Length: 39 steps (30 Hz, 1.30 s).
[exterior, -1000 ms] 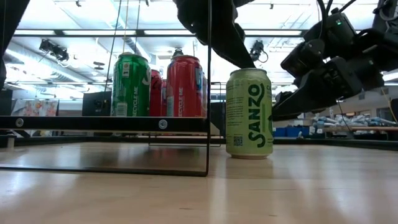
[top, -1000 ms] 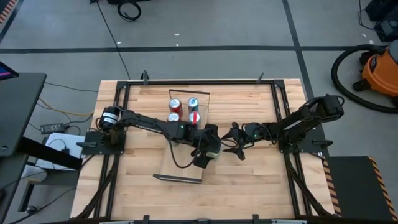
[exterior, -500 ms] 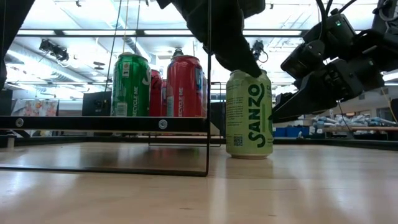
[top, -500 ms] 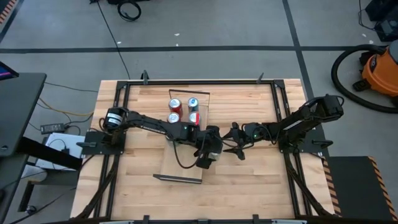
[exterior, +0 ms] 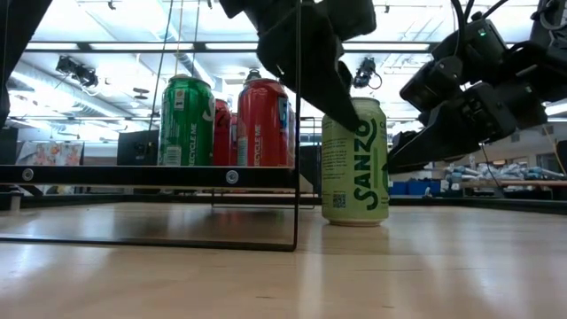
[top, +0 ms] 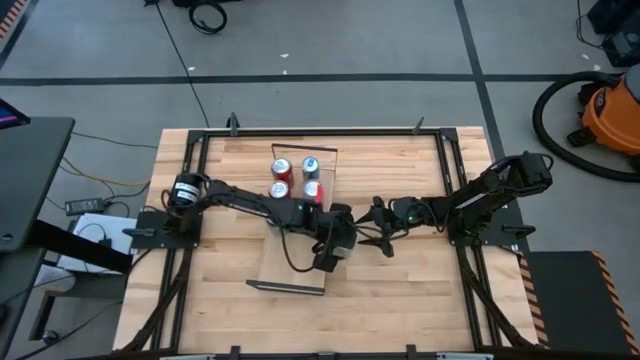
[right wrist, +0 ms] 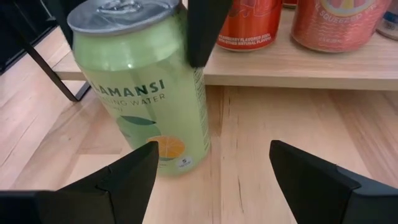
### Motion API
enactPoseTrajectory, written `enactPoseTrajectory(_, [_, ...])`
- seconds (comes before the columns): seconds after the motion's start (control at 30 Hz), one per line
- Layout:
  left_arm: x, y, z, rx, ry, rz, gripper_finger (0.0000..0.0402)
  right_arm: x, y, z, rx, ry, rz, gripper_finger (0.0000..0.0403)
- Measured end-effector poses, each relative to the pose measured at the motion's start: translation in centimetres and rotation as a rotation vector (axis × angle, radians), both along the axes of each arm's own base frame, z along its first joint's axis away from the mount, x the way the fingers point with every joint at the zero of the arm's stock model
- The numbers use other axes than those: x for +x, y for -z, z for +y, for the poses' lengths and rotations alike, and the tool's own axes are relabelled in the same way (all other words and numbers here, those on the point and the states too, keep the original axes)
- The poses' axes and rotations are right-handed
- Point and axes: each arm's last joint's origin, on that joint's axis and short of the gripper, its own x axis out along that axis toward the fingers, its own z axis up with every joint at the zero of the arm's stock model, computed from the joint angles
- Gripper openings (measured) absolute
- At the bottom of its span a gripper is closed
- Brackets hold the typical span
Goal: Place canned beverage on shelf
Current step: Put the light green soda can on the shelf
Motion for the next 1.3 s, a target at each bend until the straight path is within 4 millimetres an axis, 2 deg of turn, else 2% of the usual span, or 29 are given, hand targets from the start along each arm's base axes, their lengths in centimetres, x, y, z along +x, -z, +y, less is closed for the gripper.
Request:
enactPoseTrajectory(0.37, [0.4, 1.1, -0.1, 0.004, 0.002, 0.017, 0.0397, 0.0, 0.0, 0.0, 0.0, 0.0, -0.003, 0.0318])
enactPoseTrajectory(0.7, [0.3, 1.1, -0.4, 0.0, 0.007, 0.023, 0.0317, 0.0, 0.1, 0.0, -0.002, 0.002, 0.01, 0.0318])
enactPoseTrajectory(0.8, [0.1, 1.0, -0.7, 0.0, 0.012, 0.029, 0.0305, -0.1, 0.2, -0.1, -0.022, 0.042, 0.029, 0.0318])
enactPoseTrajectory(0.9, [0.1, -0.3, -1.3, 0.008, 0.017, 0.05, 0.0307, -0.2, 0.2, -0.3, -0.038, 0.073, 0.04, 0.0318])
enactPoseTrajectory(1.03, [0.5, -4.1, -2.1, 0.025, -0.021, -0.006, 0.0309, -0.5, -0.1, -0.4, -0.055, 0.11, 0.05, 0.0318])
enactPoseTrajectory(1.2, [0.5, -8.5, -2.4, -0.046, -0.1, -0.046, 0.0309, -0.7, -0.5, -0.4, -0.052, 0.116, 0.045, 0.0318])
enactPoseTrajectory(1.3, [-0.1, -10.3, -2.5, -0.079, -0.146, -0.03, 0.0309, -0.8, -0.5, -0.3, -0.051, 0.11, 0.052, 0.0318])
